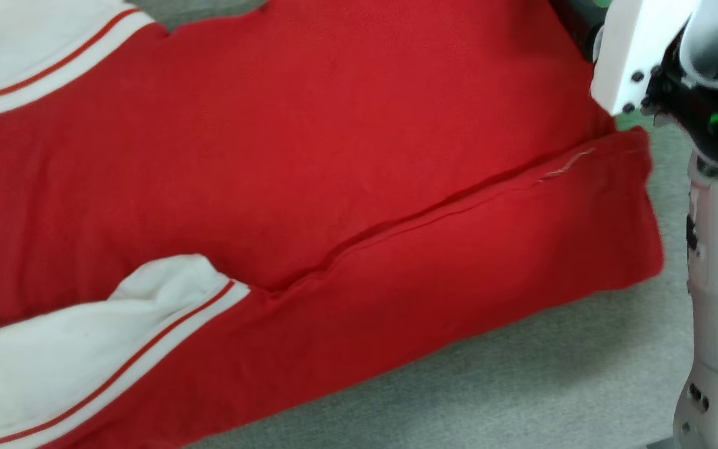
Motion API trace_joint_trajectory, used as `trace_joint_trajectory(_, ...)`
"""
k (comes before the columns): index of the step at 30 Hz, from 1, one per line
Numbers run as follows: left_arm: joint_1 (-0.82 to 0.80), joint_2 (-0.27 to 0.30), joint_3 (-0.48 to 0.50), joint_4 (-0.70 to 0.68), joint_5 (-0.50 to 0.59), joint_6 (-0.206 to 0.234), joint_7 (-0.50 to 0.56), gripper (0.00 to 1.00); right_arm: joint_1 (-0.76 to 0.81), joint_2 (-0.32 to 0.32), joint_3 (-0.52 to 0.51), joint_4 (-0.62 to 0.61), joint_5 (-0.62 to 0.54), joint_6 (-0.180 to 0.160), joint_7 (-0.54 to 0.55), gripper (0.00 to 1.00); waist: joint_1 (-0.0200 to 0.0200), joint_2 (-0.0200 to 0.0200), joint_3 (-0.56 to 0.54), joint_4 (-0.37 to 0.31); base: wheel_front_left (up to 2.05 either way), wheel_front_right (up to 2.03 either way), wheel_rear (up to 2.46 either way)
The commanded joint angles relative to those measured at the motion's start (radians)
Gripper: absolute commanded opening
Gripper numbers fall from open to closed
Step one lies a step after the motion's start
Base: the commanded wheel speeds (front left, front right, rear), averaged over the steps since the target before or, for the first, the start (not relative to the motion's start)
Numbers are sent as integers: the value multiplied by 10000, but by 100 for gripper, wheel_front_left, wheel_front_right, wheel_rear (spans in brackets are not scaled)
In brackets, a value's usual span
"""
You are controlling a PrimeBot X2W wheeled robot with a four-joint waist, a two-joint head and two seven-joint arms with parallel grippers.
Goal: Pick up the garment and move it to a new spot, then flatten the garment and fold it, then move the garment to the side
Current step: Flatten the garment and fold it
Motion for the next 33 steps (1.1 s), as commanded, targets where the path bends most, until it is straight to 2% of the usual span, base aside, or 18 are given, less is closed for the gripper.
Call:
trace_joint_trajectory(1,237,21,-335,76,-2,34,113,0,-316,9,-129,312,184,-17,314,100,0,0,318,380,0,0,0)
trace_joint_trajectory(3,165,43,-422,19,14,40,49,0,-518,11,-128,627,106,-17,588,100,0,0,361,429,0,0,0)
trace_joint_trajectory(4,155,48,-461,2,1,42,14,0,-575,22,-104,752,70,-17,689,73,0,0,373,454,0,0,0)
trace_joint_trajectory(5,129,37,-485,-30,-32,42,-66,0,-626,34,-34,783,19,-17,681,36,0,0,383,481,0,0,0)
trace_joint_trajectory(6,83,-13,-495,-91,-59,42,-171,0,-695,45,-38,759,26,-17,530,4,0,0,387,526,0,0,0)
trace_joint_trajectory(7,57,-81,-494,-154,-106,42,-298,0,-750,37,-89,754,2,-17,398,0,0,0,365,579,0,0,0)
trace_joint_trajectory(12,64,-408,-378,-411,-472,29,-981,0,-672,-1,-263,628,-189,-17,-239,0,0,0,-15,830,0,0,0)
trace_joint_trajectory(19,899,-925,-114,-1599,-998,28,-2804,0,628,8,-431,126,-578,-17,-668,0,0,0,-1615,1621,0,0,0)
trace_joint_trajectory(23,2075,-718,14,-2957,-1105,28,-4240,0,1727,-40,-454,-605,-608,-17,-812,0,0,0,-2528,2008,0,0,0)
trace_joint_trajectory(28,3565,-297,-65,-4477,-860,28,-5851,0,3221,-732,-506,-1883,7,-17,-680,0,0,0,-3324,2471,0,0,0)
trace_joint_trajectory(33,4849,65,-561,-5417,-410,28,-7237,0,4874,-1395,-1016,-3036,675,-17,-577,0,0,0,-3890,2785,0,0,0)
